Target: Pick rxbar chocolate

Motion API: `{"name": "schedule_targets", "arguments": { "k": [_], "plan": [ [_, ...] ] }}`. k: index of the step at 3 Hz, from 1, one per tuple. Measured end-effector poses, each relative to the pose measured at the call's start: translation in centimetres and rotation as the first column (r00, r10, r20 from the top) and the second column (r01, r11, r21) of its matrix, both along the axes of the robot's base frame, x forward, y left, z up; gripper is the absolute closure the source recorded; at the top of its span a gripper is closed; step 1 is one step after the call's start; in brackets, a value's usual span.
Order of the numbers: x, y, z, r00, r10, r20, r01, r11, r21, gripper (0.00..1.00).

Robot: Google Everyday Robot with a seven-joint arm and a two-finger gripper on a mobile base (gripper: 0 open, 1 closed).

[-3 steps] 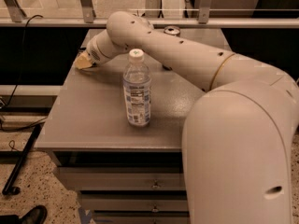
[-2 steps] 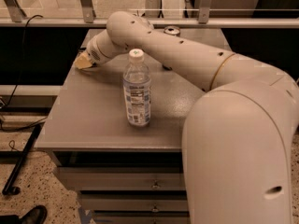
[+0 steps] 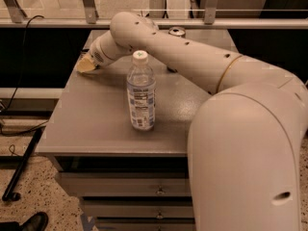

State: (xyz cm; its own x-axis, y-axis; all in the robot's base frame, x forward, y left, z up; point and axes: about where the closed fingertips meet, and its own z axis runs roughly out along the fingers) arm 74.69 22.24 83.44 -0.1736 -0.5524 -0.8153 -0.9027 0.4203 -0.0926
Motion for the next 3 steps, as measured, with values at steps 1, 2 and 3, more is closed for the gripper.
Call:
{"name": "schedule_targets", "arguments": {
  "k": [1,2,3],
  "plan": [
    [0.0,0.0,0.0,1.0000,0.000,0.000,0.000,1.000,0.000,0.00],
    [0.0,-1.6,2.7,0.9991,-0.017,0.039,0.016,1.000,0.017,0.00],
    [0.1,-2.9,4.9,0.9971,-0.033,0.068,0.030,0.998,0.051,0.00]
  ]
}}
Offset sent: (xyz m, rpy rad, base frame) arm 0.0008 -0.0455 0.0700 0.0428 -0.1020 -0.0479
